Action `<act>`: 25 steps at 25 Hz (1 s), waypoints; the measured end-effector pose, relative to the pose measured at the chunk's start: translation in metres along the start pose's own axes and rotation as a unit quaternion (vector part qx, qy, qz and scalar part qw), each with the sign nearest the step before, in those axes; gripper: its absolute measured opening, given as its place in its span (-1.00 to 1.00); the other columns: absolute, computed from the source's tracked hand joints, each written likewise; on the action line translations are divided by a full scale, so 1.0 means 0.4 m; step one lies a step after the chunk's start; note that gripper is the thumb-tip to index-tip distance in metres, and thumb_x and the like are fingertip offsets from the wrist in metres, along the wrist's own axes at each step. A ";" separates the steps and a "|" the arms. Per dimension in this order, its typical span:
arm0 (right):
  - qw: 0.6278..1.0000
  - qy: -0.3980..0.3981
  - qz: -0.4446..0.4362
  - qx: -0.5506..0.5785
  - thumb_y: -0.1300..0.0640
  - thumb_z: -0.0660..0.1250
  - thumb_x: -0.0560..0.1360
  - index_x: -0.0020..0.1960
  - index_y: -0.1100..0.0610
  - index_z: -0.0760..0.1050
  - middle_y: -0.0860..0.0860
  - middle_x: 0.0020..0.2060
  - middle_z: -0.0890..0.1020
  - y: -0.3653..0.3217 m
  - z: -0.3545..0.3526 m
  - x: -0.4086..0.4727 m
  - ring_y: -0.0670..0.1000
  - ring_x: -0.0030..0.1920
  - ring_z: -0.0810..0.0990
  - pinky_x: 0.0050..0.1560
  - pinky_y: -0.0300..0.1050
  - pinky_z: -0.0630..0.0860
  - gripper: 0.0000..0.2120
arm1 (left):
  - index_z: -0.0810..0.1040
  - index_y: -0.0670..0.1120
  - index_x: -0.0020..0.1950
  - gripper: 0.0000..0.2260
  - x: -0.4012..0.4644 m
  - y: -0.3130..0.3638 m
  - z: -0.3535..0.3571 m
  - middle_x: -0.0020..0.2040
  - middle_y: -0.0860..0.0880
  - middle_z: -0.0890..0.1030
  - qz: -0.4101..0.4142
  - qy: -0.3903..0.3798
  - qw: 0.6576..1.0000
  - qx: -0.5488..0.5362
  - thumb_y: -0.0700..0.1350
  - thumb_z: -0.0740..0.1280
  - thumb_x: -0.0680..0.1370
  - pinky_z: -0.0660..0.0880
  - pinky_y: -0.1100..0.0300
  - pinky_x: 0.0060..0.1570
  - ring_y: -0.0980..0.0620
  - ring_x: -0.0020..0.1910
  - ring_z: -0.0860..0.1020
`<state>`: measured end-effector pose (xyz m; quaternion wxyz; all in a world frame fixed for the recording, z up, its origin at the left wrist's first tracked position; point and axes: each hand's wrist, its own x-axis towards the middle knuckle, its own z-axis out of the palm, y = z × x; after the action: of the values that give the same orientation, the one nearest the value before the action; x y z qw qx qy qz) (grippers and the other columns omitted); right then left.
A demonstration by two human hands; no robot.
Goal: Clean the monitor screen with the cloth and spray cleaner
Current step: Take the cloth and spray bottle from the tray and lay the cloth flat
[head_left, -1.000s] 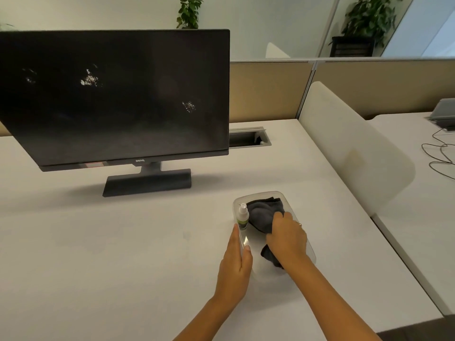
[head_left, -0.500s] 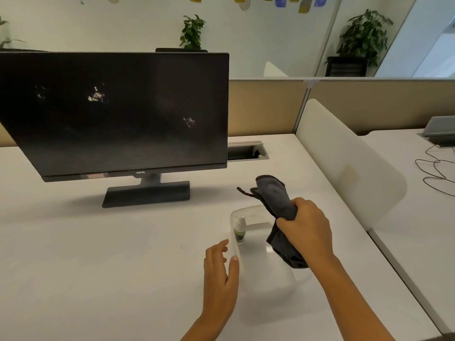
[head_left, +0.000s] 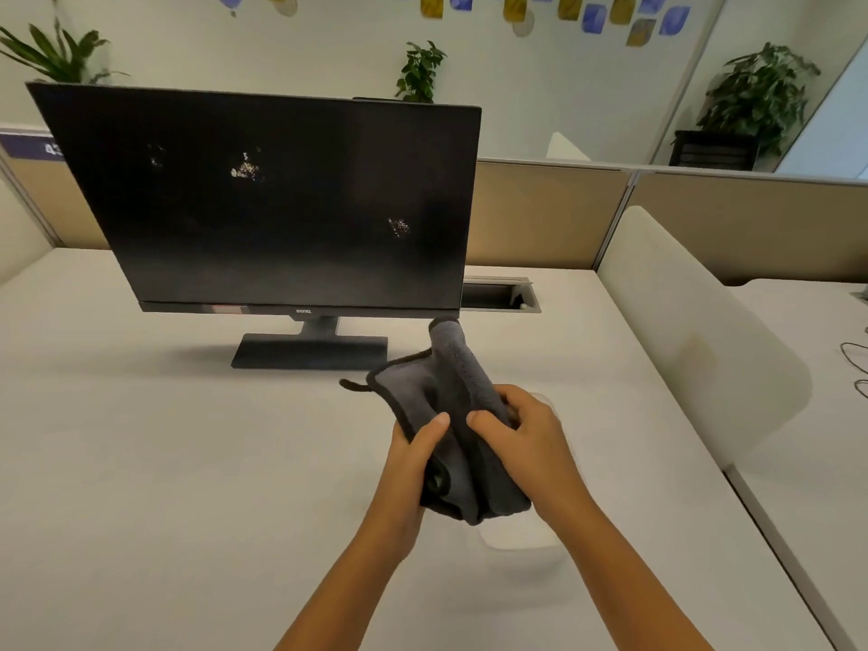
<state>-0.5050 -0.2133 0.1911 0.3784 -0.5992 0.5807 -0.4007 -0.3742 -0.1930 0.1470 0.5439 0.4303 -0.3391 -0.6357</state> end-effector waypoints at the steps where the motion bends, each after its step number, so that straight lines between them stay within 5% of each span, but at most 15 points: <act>1: 1.000 -0.007 0.012 0.002 0.08 0.33 0.47 -0.07 -0.08 0.51 -0.17 -0.23 0.62 -0.007 0.005 0.003 -0.09 -0.18 0.61 -0.23 -0.25 0.57 -0.93 | 0.40 0.07 0.30 -0.52 -0.004 0.003 -0.026 0.16 -0.02 0.61 -0.003 0.031 0.999 -0.011 0.06 0.38 0.40 0.58 -0.09 0.02 -0.05 0.10 0.60; 5: 0.993 -0.055 0.082 0.063 0.12 0.22 0.53 -0.08 0.00 0.48 -0.03 -0.15 0.61 -0.048 0.062 0.018 -0.02 -0.12 0.59 -0.25 -0.22 0.51 -0.92 | 0.49 -0.08 0.24 -0.46 -0.029 0.019 -0.177 0.14 -0.12 0.62 -0.039 0.037 0.991 -0.123 0.02 0.47 0.30 0.59 -0.02 -0.14 -0.13 0.08 0.61; 11: 0.969 -0.086 0.195 0.124 0.32 0.15 0.45 -0.13 0.17 0.43 0.10 -0.15 0.54 -0.034 0.273 0.022 0.07 -0.12 0.51 -0.18 -0.11 0.46 -0.88 | 0.68 -0.14 -0.06 -0.69 -0.057 0.068 -0.505 -0.06 -0.17 0.68 -0.123 0.027 0.981 -0.144 -0.04 0.48 0.26 0.58 -0.03 -0.20 -0.17 -0.09 0.66; 15: 0.962 -0.081 0.249 0.077 0.32 0.15 0.46 -0.11 0.20 0.41 0.12 -0.16 0.52 0.031 0.431 0.010 0.05 -0.18 0.48 -0.22 -0.13 0.44 -0.91 | 0.63 -0.11 0.07 -0.67 -0.061 0.088 -0.669 0.03 -0.18 0.67 -0.218 0.026 0.975 -0.034 -0.13 0.45 0.32 0.58 -0.05 -0.15 -0.18 -0.02 0.64; 20: 0.961 -0.045 0.257 -0.089 0.21 0.21 0.53 0.11 0.14 0.44 0.08 0.04 0.58 0.113 0.570 -0.022 0.02 -0.09 0.53 -0.05 -0.12 0.52 -0.84 | 0.48 -0.05 0.18 -0.78 -0.038 0.058 -0.769 0.11 -0.04 0.60 -0.162 0.081 0.944 0.274 -0.06 0.25 0.55 0.54 0.02 0.09 -0.02 0.05 0.57; 25: 0.967 0.003 0.228 -0.113 0.10 0.27 0.53 0.38 0.10 0.29 0.09 0.25 0.51 0.130 0.611 -0.057 0.06 0.06 0.52 0.12 -0.02 0.50 -0.56 | 0.43 -0.04 0.22 -0.69 -0.030 0.041 -0.797 0.14 -0.02 0.56 -0.154 0.063 0.933 0.320 0.04 0.29 0.52 0.54 0.09 0.06 0.02 0.06 0.54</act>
<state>-0.3008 -0.1954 0.0464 0.3878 -0.4885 0.7446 -0.2379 -0.0751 -0.1723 0.0364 0.2934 0.6678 -0.4189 -0.5408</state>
